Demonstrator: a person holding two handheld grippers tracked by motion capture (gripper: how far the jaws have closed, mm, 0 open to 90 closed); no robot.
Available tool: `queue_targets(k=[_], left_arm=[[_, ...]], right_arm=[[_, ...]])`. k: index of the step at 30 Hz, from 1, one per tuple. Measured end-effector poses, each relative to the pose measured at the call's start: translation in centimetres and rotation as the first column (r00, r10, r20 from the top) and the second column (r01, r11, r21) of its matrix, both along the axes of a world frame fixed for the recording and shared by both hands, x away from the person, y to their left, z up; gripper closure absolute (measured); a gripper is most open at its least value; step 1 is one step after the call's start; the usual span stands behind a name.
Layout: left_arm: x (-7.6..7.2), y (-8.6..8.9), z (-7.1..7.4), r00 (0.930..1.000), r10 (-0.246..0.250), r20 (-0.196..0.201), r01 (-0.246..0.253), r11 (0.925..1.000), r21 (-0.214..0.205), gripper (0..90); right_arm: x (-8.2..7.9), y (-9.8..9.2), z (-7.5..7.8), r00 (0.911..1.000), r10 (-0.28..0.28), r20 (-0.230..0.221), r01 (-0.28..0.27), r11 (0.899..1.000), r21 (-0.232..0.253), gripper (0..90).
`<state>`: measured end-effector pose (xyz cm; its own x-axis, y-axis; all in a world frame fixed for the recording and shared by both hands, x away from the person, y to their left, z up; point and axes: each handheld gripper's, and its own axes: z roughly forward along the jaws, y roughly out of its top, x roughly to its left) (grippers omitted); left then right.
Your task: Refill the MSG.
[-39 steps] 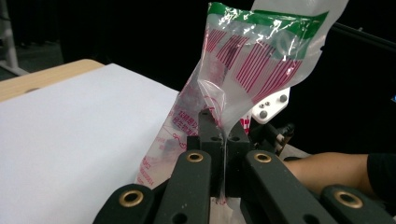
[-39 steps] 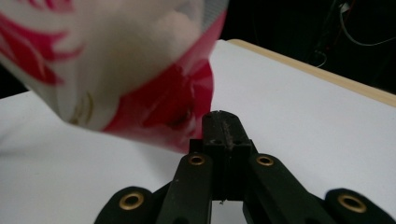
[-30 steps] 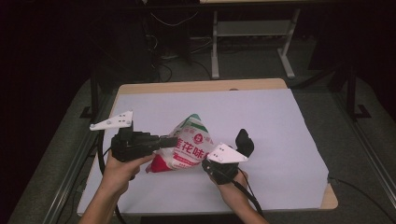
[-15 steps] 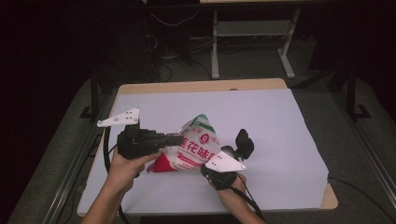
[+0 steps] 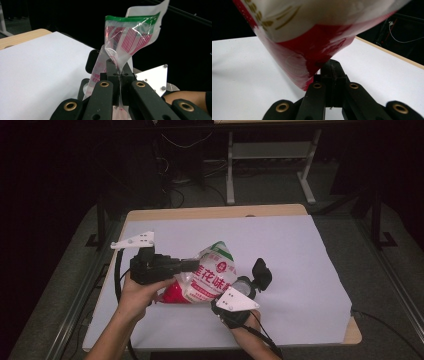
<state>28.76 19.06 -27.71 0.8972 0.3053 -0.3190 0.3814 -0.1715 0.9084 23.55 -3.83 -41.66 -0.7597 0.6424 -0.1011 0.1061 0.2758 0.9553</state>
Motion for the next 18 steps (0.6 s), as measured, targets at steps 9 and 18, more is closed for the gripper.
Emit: queue_targets(k=[9, 18], left_arm=[[0.6, -0.8, 0.2, 0.9999, 0.002, -0.013, -0.002, 0.9995, 0.031, 90.0], [1.6, -1.6, -0.4, 0.9972, 0.027, -0.07, -0.024, 0.999, 0.038, 90.0]], right_arm=[[-0.3, 0.7, -0.4, 0.9997, 0.011, 0.023, -0.01, 0.999, -0.037, 90.0], [0.1, 1.1, -0.9, 0.9999, 0.014, 0.0, -0.014, 0.998, -0.056, 90.0]])
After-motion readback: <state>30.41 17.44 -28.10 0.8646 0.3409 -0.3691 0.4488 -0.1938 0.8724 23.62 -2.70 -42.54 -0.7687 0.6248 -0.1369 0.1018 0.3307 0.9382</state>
